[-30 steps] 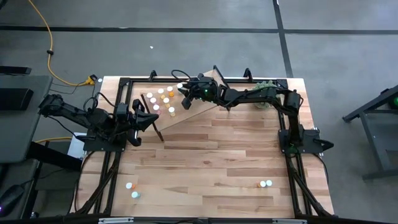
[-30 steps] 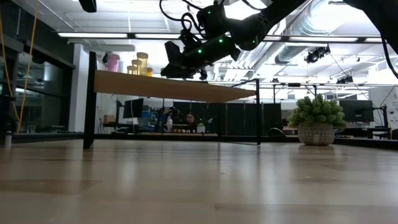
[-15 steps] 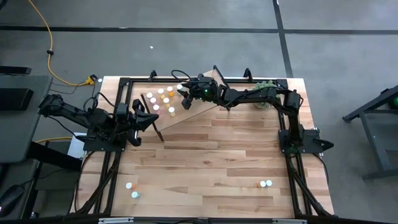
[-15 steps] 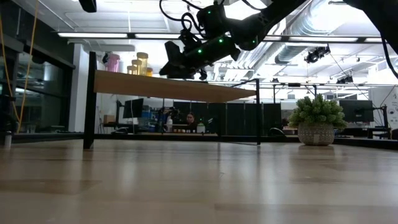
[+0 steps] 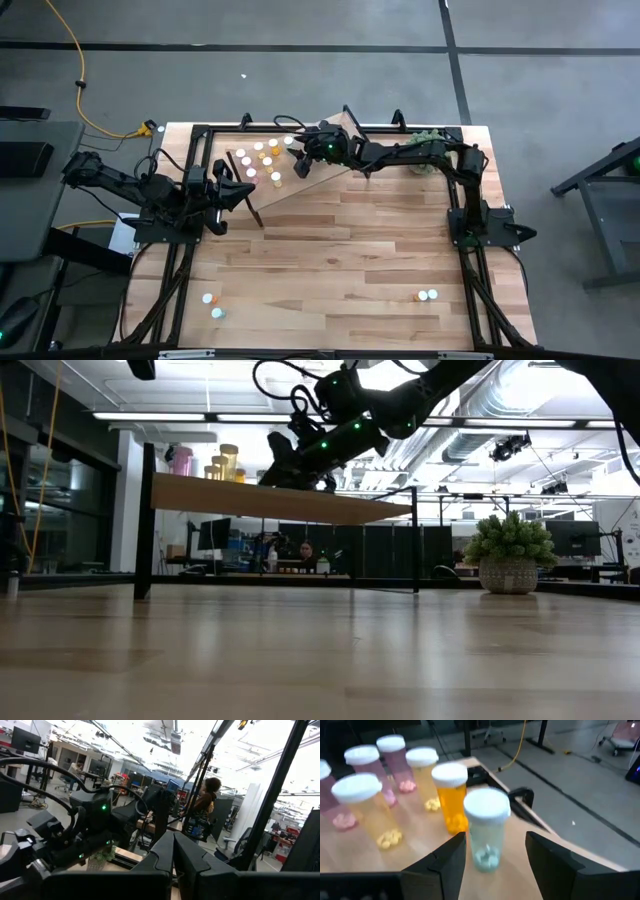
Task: Pick and place medicine bottles onto shelf by color
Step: Put the right orange pill bottle on the shelf aligned with the other orange pill bottle
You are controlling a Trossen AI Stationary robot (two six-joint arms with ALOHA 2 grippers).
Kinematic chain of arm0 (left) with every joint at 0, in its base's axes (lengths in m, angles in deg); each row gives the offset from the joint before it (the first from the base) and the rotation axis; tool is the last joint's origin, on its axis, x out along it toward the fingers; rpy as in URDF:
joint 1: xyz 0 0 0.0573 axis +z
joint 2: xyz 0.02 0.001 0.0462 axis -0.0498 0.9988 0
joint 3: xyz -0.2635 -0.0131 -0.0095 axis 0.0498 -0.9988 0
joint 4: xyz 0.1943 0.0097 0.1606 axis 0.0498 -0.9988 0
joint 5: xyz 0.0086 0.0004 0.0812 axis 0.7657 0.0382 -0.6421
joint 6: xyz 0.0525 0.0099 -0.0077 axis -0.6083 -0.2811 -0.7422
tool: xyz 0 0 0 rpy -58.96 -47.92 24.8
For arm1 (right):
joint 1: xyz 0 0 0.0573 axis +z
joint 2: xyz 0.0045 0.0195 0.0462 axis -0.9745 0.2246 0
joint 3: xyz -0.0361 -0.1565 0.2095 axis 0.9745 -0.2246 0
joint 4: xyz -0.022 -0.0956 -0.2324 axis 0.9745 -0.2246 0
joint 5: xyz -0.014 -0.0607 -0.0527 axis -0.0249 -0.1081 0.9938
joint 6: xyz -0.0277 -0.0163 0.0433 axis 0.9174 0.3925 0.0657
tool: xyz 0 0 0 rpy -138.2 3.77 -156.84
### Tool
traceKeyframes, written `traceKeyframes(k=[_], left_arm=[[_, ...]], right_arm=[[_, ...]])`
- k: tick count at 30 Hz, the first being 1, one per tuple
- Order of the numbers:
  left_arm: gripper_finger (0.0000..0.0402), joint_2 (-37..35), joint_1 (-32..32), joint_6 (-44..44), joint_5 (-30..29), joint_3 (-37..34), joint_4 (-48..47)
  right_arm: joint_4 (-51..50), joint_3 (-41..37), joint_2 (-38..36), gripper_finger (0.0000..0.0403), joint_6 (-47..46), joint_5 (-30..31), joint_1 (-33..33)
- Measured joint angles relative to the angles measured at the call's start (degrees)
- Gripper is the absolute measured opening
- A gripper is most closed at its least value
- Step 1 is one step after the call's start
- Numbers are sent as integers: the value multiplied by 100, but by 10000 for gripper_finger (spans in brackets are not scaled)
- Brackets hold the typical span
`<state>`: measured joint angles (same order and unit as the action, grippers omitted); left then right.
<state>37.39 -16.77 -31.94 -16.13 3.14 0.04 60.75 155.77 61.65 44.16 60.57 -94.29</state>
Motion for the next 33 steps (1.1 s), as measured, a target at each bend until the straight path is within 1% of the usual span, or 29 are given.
traceKeyframes(k=[3,7,12,14,15,17,20,23,26,28,29,33], left_arm=[[0,0,0,0,0,0,0],[0,0,0,-3,-2,0,0],[0,0,2,-90,-24,0,-2],[0,0,2,-12,28,0,0],[0,0,-1,-4,55,0,-2],[0,0,-2,-4,123,0,-20],[0,0,-2,-4,151,0,-40],[0,0,0,-47,114,0,-46],[0,0,0,-328,-50,0,-50],[0,0,2,-441,-105,0,-52],[0,0,2,-476,-129,0,-50],[0,0,2,-501,-142,0,-51]], right_arm=[[-593,-2,-245,197,30,0,0],[-1709,-2,-701,197,160,-37,1],[-3149,-8,-1543,197,153,-804,29],[-3527,-193,-2016,197,140,-888,127],[-3616,-415,-2306,197,94,-878,201],[-3503,-1064,-3023,197,-216,-708,360],[-3033,-2298,-4325,197,-1045,-228,737],[-2296,-3443,-5555,197,-1994,213,1317],[-1346,-4275,-6474,197,-2579,607,1891],[-711,-4675,-6854,197,-2528,810,2181],[-450,-4828,-6987,197,-2322,853,2293],[112,-5047,-7170,197,-1081,862,2590]])
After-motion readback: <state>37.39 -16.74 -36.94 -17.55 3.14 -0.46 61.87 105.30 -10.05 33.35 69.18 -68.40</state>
